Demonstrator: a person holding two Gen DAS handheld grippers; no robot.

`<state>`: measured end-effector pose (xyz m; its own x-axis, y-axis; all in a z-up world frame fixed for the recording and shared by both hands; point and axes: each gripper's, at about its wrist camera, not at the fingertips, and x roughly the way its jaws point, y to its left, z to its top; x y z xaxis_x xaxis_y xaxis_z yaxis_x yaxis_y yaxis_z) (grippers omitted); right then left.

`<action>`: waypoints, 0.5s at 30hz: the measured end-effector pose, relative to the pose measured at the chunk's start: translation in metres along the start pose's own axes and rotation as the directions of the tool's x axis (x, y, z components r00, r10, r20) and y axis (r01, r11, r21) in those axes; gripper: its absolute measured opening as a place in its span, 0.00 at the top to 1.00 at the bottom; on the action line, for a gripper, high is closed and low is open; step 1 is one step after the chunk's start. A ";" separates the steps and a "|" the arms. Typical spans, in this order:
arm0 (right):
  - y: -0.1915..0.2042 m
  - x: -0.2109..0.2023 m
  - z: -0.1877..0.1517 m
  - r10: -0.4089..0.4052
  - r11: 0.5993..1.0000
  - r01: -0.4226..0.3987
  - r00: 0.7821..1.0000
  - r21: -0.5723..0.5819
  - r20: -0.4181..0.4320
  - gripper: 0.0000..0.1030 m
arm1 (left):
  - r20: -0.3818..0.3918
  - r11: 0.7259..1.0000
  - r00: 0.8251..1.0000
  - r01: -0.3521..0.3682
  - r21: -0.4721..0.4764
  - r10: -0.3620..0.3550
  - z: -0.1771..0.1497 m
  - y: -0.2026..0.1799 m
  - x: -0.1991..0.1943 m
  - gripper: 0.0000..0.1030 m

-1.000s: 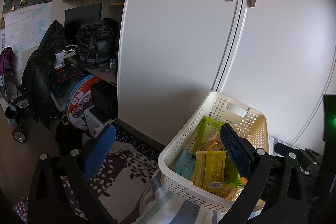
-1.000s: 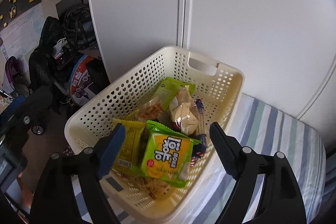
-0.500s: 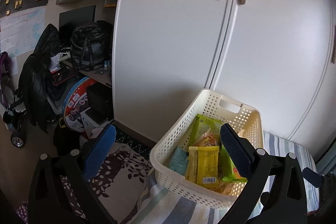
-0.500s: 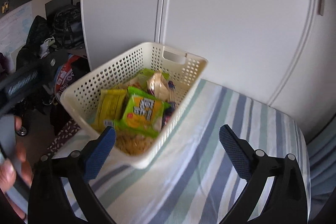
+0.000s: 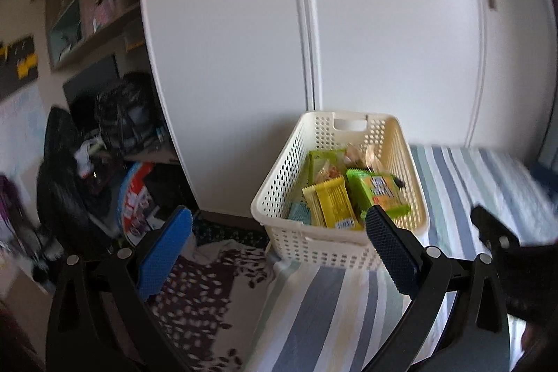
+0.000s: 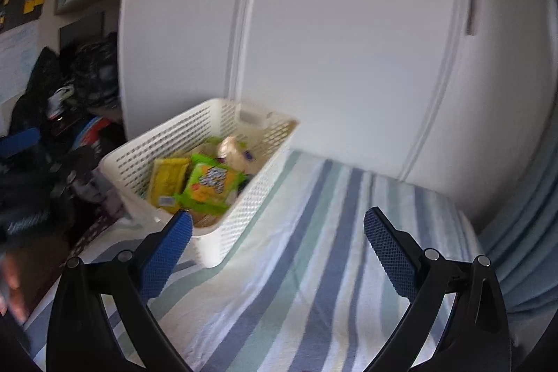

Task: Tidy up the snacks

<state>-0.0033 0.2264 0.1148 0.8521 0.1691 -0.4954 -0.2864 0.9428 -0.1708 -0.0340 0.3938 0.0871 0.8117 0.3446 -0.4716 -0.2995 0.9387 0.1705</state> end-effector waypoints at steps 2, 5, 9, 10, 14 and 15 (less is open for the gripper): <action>0.000 -0.001 -0.003 -0.031 1.000 0.031 0.999 0.002 0.006 0.05 | 0.000 0.999 1.000 -0.014 0.033 0.014 -0.002 -0.003 -0.005 0.02; 0.002 -0.003 -0.005 -0.017 1.000 0.017 1.000 -0.009 0.007 0.05 | -0.009 0.996 1.000 -0.025 0.080 0.026 -0.009 -0.008 -0.010 0.02; 0.004 -0.012 -0.005 -0.016 1.000 0.016 1.000 -0.016 0.023 0.05 | -0.030 0.996 0.999 -0.025 0.091 0.028 -0.016 -0.010 -0.010 0.02; 0.004 -0.013 -0.005 -0.012 1.000 0.012 1.000 -0.019 0.024 0.05 | -0.032 0.995 0.999 -0.026 0.096 0.029 -0.017 -0.010 -0.010 0.02; 0.004 -0.014 -0.006 0.003 1.000 -0.002 1.000 -0.015 0.021 0.05 | -0.025 0.990 0.999 -0.042 0.136 0.046 -0.017 -0.013 -0.011 0.02; 0.005 -0.013 -0.006 0.001 1.000 -0.001 1.000 -0.017 0.020 0.05 | -0.023 0.989 0.998 -0.047 0.141 0.050 -0.017 -0.013 -0.012 0.02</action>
<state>-0.0185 0.2267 0.1153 0.8601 0.1761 -0.4788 -0.2946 0.9377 -0.1844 -0.0481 0.3774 0.0758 0.7839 0.3914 -0.4820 -0.2632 0.9126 0.3129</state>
